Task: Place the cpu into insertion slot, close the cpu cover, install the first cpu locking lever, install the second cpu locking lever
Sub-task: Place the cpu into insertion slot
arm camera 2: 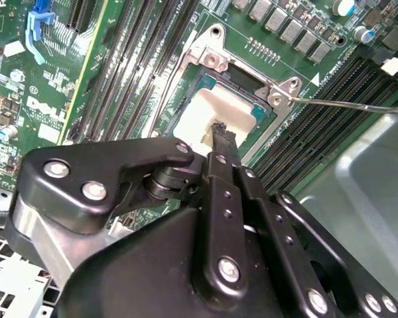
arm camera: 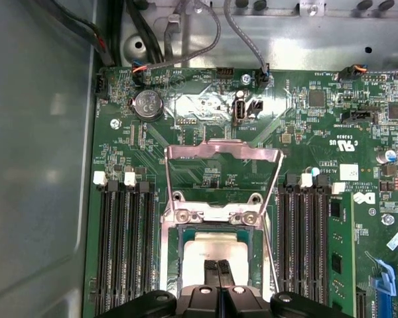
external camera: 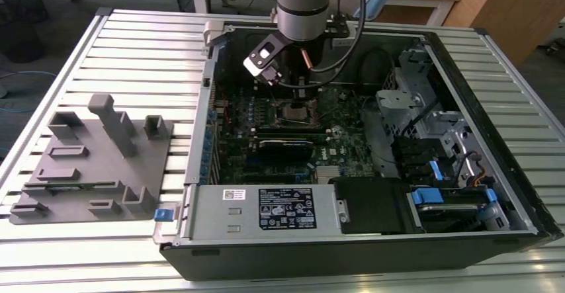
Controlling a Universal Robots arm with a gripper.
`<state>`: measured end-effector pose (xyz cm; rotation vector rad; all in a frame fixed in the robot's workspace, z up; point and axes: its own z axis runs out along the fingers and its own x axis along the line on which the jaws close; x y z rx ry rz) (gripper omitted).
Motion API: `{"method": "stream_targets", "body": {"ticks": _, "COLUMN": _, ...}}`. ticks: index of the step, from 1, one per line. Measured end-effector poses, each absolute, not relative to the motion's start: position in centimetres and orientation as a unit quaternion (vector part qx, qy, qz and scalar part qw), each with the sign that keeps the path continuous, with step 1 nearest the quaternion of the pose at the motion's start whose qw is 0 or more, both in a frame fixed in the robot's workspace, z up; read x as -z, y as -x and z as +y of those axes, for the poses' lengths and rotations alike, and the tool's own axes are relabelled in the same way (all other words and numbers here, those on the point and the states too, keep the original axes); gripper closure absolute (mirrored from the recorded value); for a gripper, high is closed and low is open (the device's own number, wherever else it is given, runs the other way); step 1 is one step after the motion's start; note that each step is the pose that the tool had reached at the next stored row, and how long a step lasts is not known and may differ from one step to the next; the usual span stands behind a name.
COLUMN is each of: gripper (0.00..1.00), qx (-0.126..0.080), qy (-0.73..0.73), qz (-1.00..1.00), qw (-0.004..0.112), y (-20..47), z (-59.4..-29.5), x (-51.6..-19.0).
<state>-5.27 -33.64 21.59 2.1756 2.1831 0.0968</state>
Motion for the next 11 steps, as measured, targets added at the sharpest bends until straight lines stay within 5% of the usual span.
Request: {"method": "stream_targets", "body": {"ticks": 11, "gripper": 0.89, "qx": -0.031, "qy": -0.705, "qz": 0.708, "qw": 0.029, "y": 5.3, "z": -33.6, "x": -20.4}}
